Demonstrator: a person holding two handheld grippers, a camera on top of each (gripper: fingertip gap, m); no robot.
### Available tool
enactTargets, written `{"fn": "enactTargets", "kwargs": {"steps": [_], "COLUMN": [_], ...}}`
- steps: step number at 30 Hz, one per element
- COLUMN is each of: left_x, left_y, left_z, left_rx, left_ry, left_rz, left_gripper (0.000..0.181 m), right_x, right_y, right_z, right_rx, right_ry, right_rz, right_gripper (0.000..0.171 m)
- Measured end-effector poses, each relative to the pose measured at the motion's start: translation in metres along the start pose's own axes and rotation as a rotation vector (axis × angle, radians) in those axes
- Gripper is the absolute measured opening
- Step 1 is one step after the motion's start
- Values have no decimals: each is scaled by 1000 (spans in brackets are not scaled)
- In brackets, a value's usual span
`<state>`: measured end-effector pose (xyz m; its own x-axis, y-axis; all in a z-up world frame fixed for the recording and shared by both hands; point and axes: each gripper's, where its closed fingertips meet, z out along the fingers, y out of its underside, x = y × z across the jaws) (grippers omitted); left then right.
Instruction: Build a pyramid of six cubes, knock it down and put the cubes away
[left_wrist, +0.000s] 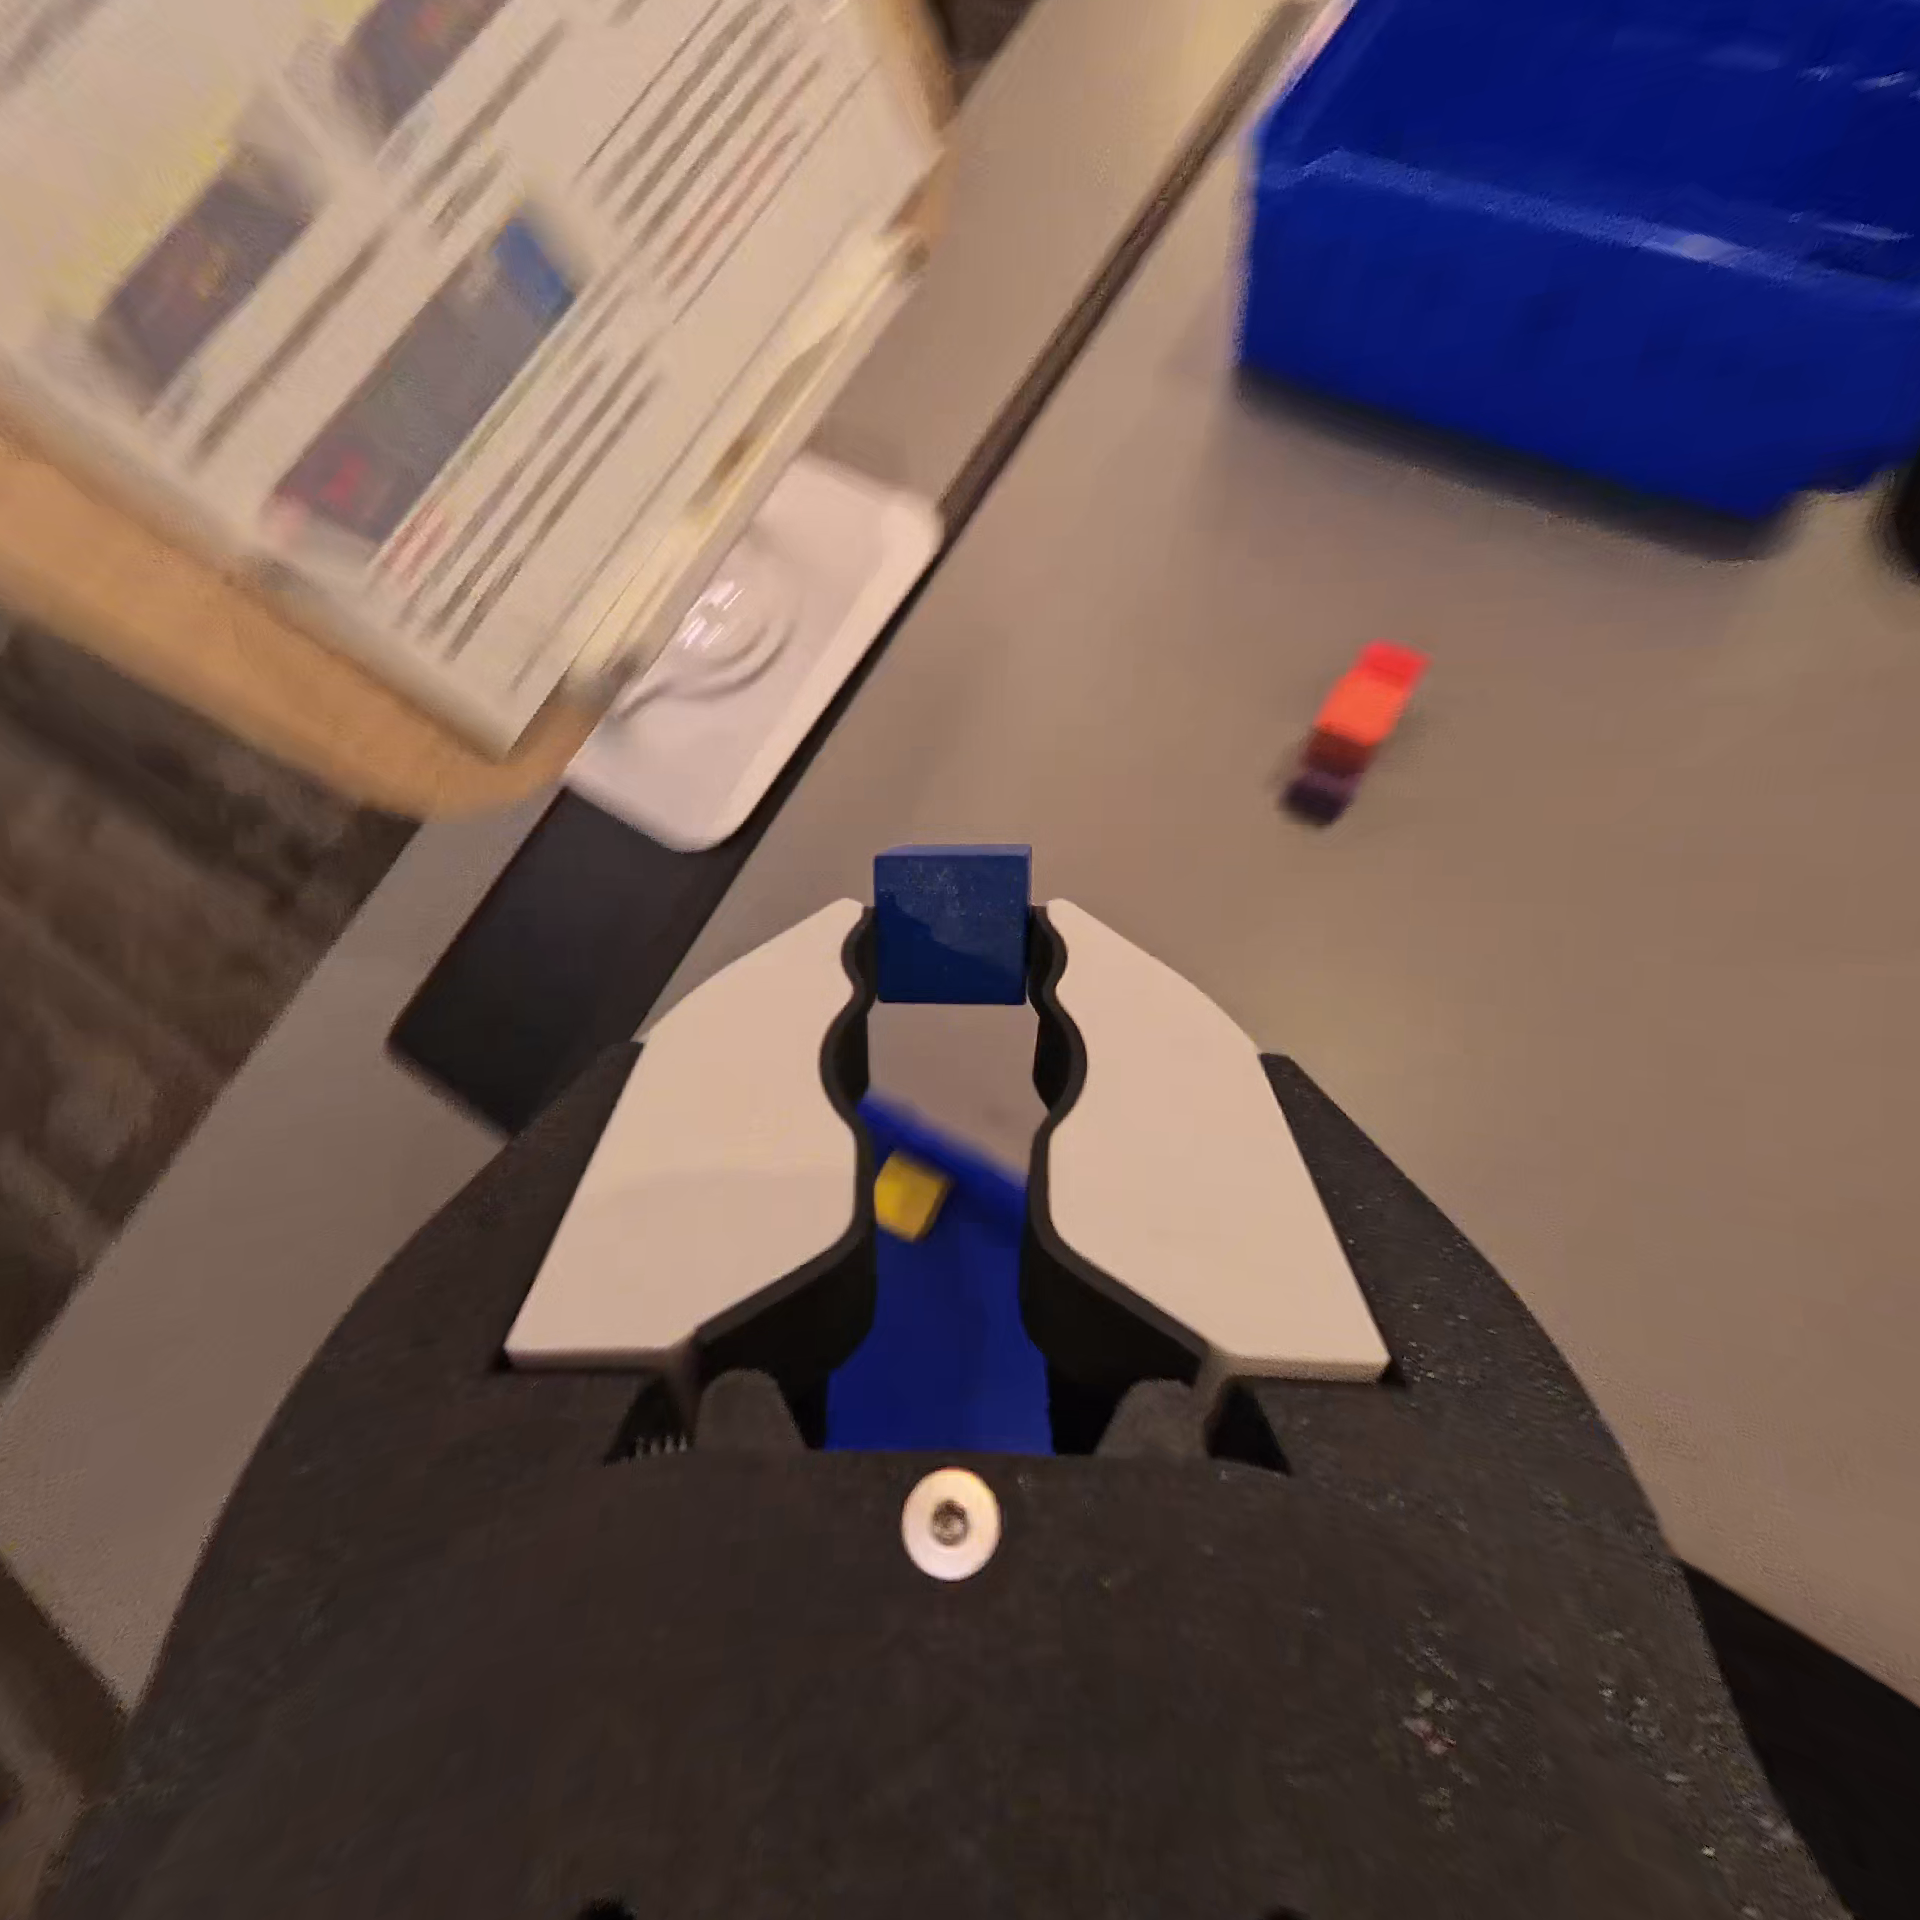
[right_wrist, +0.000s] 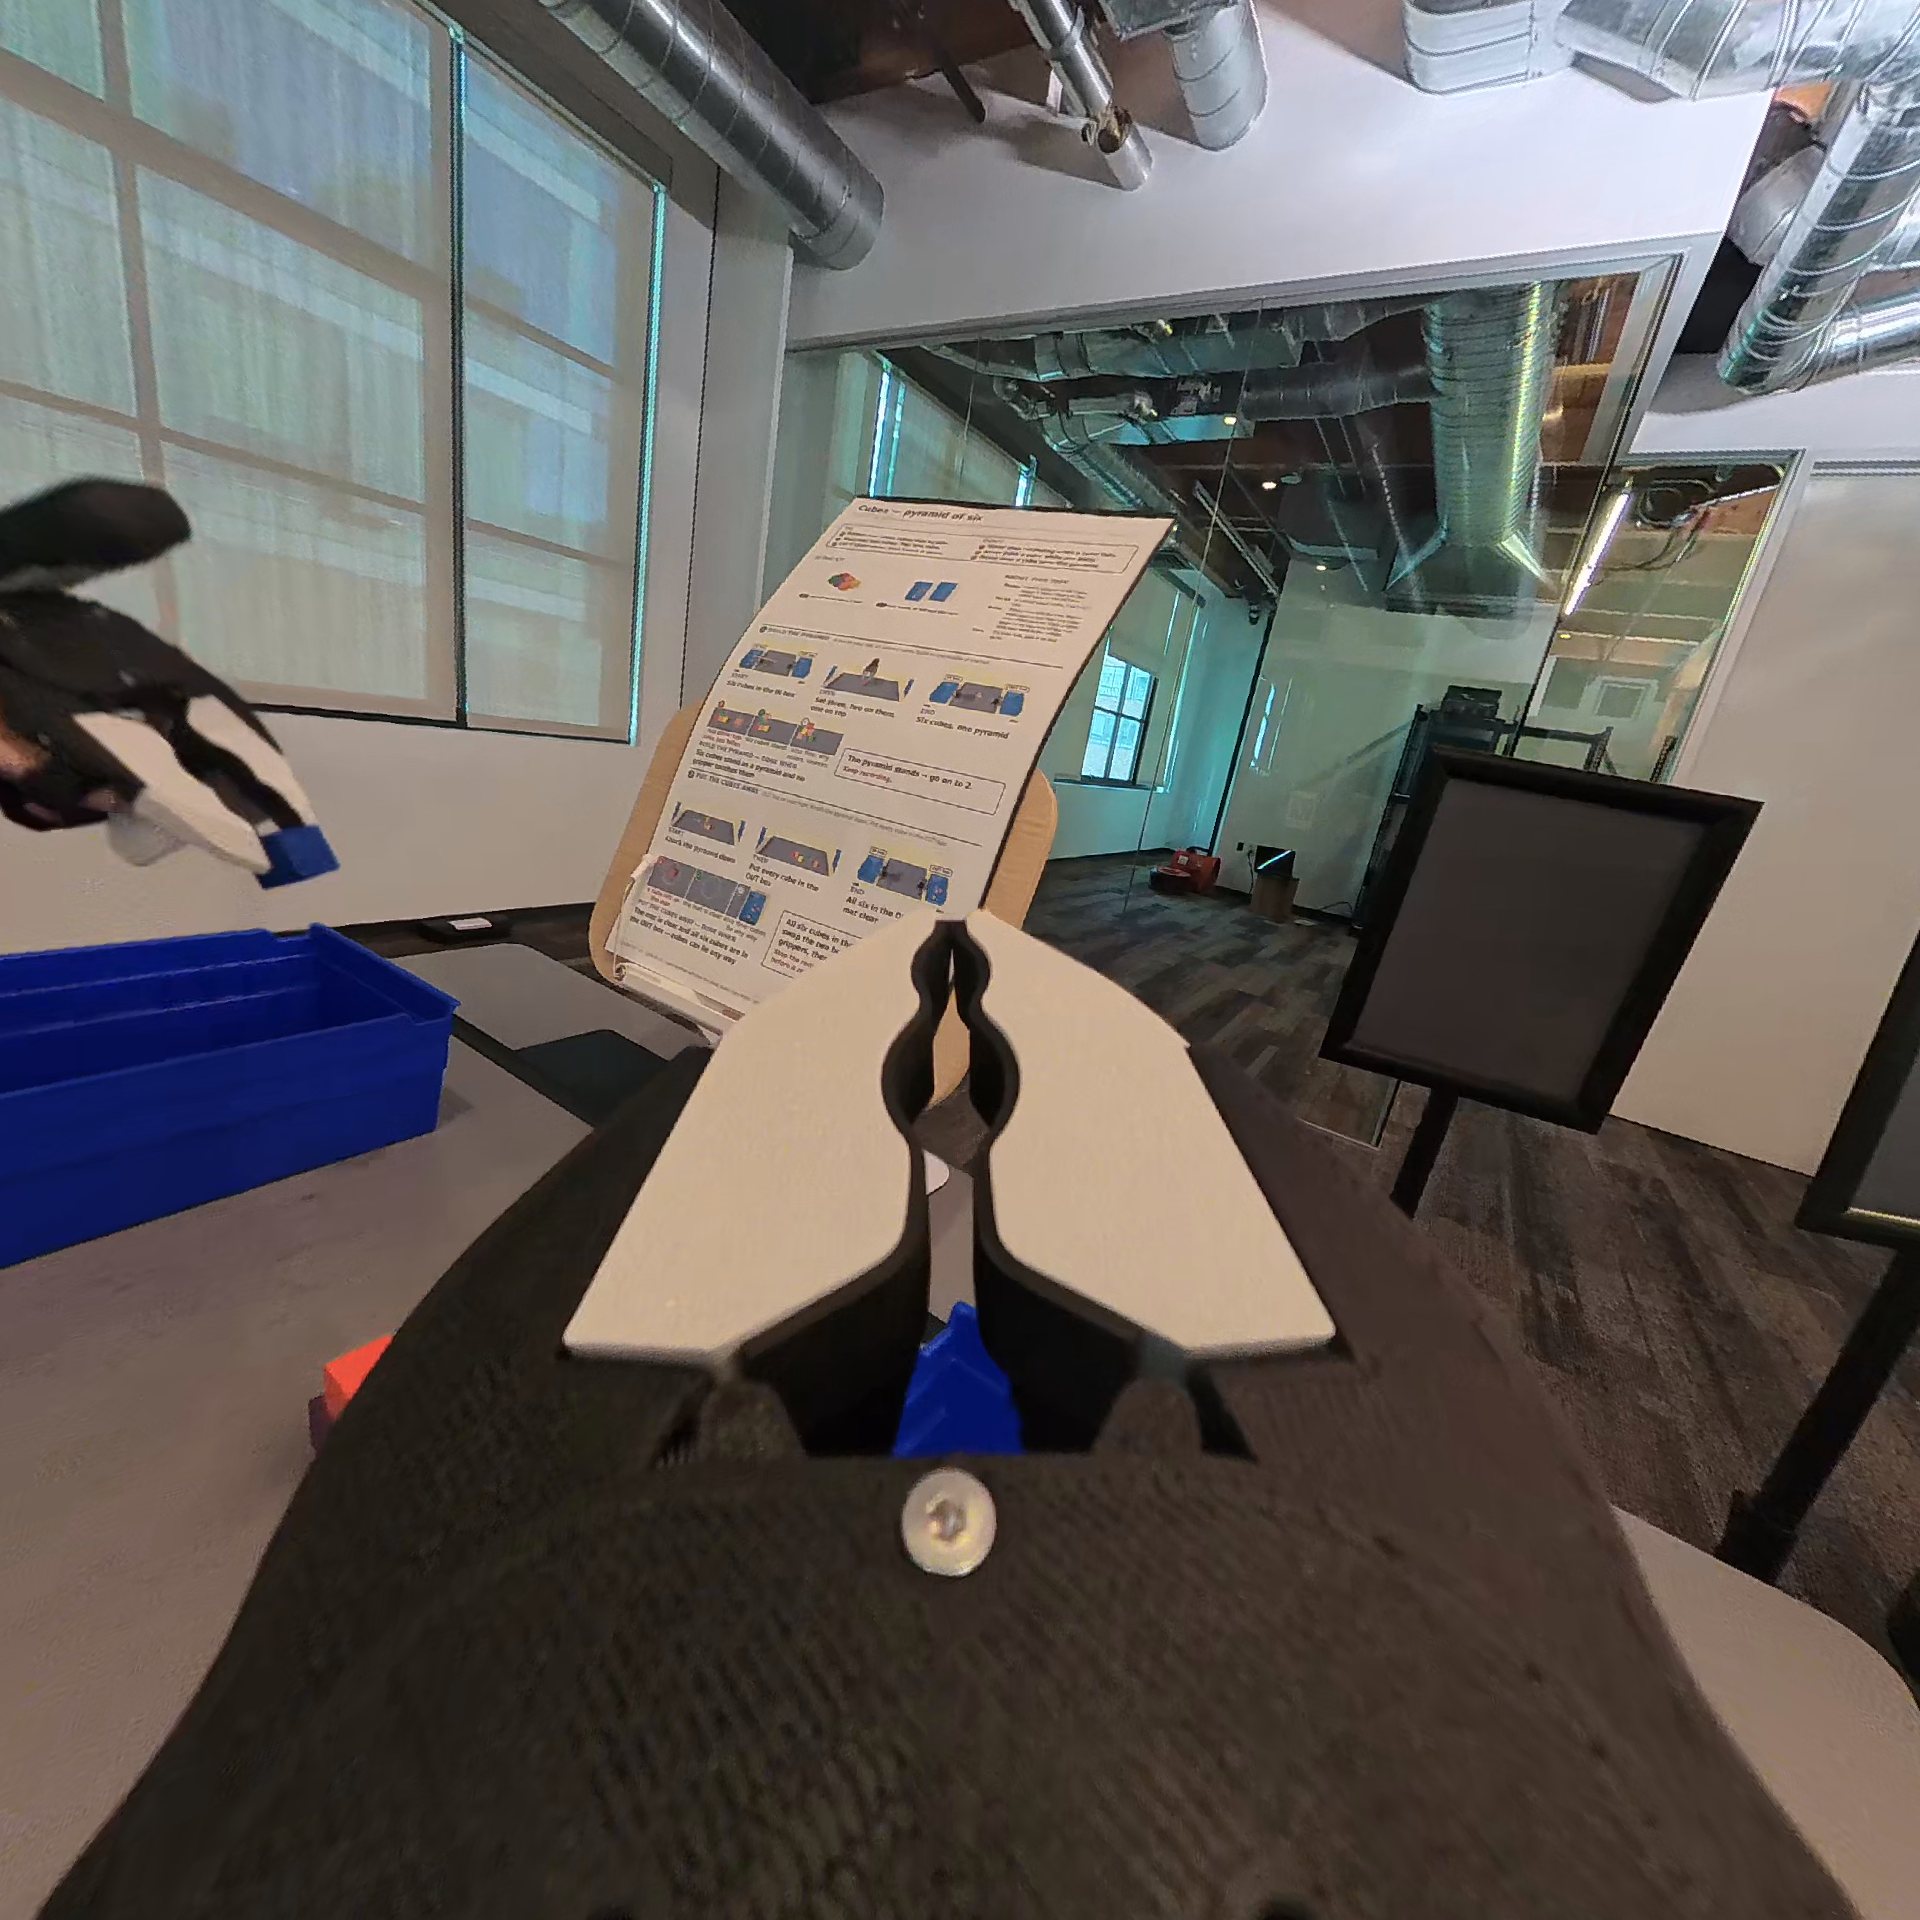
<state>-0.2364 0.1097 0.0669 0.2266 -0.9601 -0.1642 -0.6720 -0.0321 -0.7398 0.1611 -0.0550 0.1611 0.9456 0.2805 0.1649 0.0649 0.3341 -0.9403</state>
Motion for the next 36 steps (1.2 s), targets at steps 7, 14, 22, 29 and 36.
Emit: {"fn": "enactTargets", "kwargs": {"steps": [7, 14, 22, 29, 36], "left_x": [161, 182, 182, 177, 174], "left_y": [-49, -20, -2, 5, 10], "left_z": [125, 201, 213, 217, 219], "left_rx": [-133, -285, -364, -389, -414], "left_ry": [290, 362, 389, 379, 379], "left_rz": [321, 359, 362, 357, 344], "left_gripper": [28, 28, 28, 28, 28], "right_x": [-13, -14, -5, -5, -3], "right_y": [1, -8, -17, -19, -21], "right_z": [6, 0, -10, -10, -13], "right_rx": [-3, 23, 76, 85, 98], "right_ry": [-44, -47, -36, -45, -40], "right_rz": [9, 3, 36, 40, 47], "right_gripper": [1, 1, 1, 1, 1]}}
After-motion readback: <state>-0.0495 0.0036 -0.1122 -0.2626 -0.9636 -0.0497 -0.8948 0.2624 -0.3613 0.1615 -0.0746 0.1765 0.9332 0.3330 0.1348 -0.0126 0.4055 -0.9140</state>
